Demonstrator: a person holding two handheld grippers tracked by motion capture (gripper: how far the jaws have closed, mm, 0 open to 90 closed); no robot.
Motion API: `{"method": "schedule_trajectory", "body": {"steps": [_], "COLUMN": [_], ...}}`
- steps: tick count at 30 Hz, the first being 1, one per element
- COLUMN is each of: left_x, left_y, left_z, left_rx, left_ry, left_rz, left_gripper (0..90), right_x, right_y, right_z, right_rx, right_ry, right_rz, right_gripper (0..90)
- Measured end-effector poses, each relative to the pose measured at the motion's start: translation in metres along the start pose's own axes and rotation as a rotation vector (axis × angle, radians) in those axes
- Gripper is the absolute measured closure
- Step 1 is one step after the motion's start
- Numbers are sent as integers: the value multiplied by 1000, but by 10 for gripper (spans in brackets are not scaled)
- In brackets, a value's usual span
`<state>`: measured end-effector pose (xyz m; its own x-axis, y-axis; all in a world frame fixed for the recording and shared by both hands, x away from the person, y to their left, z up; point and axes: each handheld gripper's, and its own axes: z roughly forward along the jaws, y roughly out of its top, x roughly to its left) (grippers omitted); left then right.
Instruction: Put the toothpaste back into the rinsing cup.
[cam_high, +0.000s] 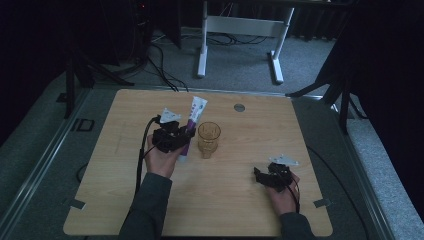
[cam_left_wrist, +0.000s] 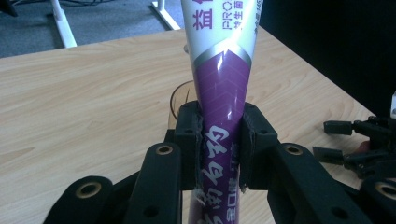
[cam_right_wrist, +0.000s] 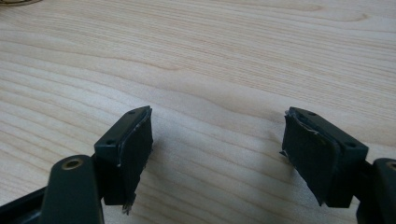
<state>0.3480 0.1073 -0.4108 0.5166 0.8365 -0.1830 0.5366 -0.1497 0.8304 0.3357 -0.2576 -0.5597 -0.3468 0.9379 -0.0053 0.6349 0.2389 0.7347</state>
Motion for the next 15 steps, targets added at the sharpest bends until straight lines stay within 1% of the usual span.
{"method": "schedule_trajectory", "body": {"steps": [4, 7, 11, 13, 15], "left_x": [0, 1, 2, 2, 3], "left_y": [3, 6, 9, 10, 11], "left_z": [0, 0, 0, 1, 0], "left_rx": [-11, -17, -28, -33, -47], "left_ry": [2, -12, -12, -13, -12], "left_rz": [-7, -15, -12, -22, -31], "left_gripper": [723, 723, 723, 723, 723], "right_x": [0, 0, 0, 0, 0], "right_y": [0, 0, 0, 0, 0], "right_z": [0, 0, 0, 0, 0], "right_rx": [0, 0, 0, 0, 0], "right_ry": [0, 0, 0, 0, 0], "right_rz": [0, 0, 0, 0, 0], "right_gripper": [244, 244, 244, 244, 244]}}
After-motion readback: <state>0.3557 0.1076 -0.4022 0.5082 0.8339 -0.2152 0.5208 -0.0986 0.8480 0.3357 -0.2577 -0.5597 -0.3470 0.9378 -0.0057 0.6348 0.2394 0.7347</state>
